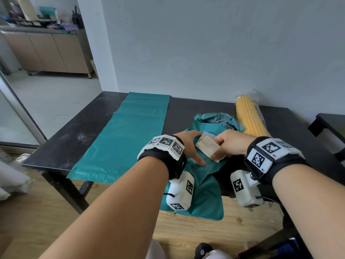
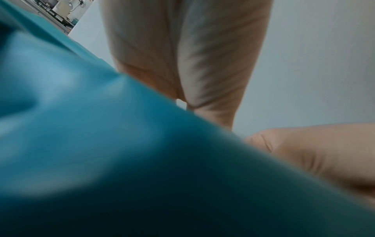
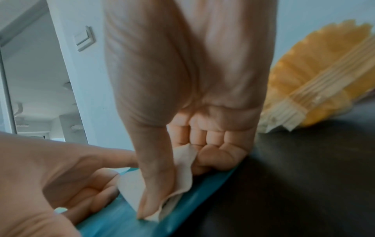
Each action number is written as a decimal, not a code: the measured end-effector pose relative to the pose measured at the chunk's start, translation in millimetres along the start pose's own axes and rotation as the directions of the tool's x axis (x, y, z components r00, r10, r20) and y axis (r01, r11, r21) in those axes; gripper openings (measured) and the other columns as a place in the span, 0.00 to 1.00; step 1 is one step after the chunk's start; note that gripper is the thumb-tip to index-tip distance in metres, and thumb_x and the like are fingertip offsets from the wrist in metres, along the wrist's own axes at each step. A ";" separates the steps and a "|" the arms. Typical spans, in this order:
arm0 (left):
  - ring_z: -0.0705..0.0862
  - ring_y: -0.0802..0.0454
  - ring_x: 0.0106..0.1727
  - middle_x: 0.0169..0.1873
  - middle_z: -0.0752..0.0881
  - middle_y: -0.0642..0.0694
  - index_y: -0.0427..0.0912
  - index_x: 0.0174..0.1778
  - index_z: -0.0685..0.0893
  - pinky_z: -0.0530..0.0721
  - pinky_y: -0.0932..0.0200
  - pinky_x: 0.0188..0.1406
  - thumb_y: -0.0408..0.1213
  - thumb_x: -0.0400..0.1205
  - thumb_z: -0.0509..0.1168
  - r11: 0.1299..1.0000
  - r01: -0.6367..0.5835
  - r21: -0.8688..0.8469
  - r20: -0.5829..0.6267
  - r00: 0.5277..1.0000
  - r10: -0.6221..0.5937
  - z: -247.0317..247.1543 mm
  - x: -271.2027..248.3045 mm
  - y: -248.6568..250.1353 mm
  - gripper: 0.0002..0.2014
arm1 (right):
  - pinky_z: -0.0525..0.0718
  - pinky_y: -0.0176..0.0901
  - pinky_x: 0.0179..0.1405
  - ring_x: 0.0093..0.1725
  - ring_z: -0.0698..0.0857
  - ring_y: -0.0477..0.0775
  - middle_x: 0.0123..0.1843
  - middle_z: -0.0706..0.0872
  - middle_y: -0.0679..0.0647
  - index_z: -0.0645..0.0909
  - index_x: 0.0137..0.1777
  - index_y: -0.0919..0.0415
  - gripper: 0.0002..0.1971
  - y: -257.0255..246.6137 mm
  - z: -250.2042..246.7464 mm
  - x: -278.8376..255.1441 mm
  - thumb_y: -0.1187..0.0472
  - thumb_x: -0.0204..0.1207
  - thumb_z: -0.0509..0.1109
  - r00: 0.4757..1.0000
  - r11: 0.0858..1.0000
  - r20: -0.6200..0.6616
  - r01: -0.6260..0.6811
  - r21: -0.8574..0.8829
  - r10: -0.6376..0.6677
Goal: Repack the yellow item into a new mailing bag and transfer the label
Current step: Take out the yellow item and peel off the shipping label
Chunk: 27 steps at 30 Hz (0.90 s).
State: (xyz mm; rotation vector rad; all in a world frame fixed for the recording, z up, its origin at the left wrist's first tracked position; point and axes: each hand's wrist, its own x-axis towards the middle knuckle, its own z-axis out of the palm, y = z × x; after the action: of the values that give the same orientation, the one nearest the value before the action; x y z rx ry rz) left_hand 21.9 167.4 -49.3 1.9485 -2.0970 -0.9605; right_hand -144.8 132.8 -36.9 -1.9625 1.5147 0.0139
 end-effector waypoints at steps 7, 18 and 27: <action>0.83 0.44 0.63 0.71 0.77 0.48 0.56 0.81 0.61 0.84 0.49 0.59 0.46 0.65 0.82 1.000 0.009 0.002 0.011 1.000 -0.009 0.4 1.0 -1.0 0.51 | 0.84 0.50 0.55 0.51 0.88 0.58 0.48 0.91 0.58 0.89 0.51 0.60 0.15 2.8 -0.2 2.5 0.59 0.65 0.82 0.999 1.000 -0.037 -0.005 -0.028 0.004; 0.84 0.42 0.62 0.70 0.78 0.48 0.54 0.81 0.61 0.83 0.53 0.53 0.46 0.66 0.81 1.000 0.014 0.004 -0.006 1.000 -0.014 1.6 -2.0 1.6 0.49 | 0.79 0.36 0.33 0.36 0.83 0.50 0.40 0.86 0.54 0.83 0.40 0.58 0.05 -1.3 -1.7 -2.3 0.58 0.73 0.76 0.999 0.999 -0.025 -0.035 -0.009 0.034; 0.85 0.53 0.33 0.35 0.86 0.48 0.46 0.76 0.70 0.85 0.58 0.45 0.42 0.72 0.78 0.998 0.063 0.007 0.040 0.997 -0.064 -11.7 -3.8 10.6 0.38 | 0.81 0.45 0.42 0.43 0.86 0.53 0.48 0.90 0.58 0.89 0.50 0.60 0.17 -16.7 -0.3 -5.1 0.49 0.67 0.79 0.994 0.983 -0.070 0.077 -0.165 -0.089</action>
State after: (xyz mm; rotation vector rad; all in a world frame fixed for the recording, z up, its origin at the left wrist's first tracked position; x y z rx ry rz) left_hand 19.3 166.5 -33.3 2.0268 -2.0724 -1.0142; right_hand -132.1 139.0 -26.6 -2.1764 1.5206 0.0267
